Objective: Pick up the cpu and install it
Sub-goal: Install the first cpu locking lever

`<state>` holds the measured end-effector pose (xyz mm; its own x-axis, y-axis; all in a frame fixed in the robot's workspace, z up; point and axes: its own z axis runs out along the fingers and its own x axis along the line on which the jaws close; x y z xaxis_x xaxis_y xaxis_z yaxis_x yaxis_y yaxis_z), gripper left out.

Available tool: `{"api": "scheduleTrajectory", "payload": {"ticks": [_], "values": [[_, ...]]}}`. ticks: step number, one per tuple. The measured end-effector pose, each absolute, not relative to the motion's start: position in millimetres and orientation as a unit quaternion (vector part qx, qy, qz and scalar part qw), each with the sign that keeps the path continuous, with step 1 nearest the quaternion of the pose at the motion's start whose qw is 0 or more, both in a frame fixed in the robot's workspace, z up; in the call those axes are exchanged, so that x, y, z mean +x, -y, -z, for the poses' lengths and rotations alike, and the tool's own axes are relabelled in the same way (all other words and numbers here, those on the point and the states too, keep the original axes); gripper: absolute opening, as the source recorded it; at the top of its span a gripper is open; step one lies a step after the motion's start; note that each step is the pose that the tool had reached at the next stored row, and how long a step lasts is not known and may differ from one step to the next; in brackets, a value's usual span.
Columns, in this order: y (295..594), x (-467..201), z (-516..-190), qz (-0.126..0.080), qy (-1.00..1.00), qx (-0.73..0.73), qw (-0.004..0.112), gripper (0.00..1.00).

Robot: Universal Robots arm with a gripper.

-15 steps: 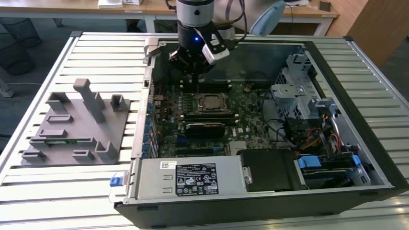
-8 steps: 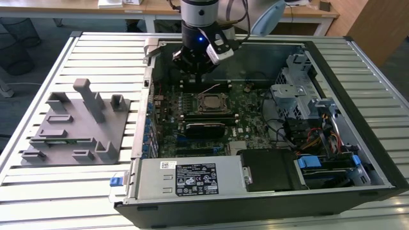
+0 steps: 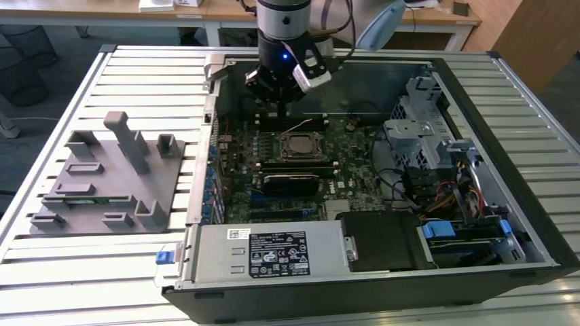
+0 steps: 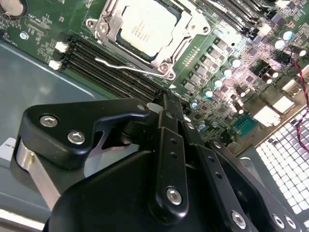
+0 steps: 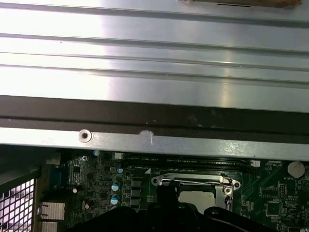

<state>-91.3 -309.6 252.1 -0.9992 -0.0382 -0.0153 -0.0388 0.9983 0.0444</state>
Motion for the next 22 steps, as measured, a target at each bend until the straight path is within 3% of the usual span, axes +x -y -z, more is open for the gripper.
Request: {"api": "scheduleTrajectory", "payload": {"ticks": [22], "values": [[310,-76,-244,-0.022,-0.999,-0.024,0.007,0.11]]}}
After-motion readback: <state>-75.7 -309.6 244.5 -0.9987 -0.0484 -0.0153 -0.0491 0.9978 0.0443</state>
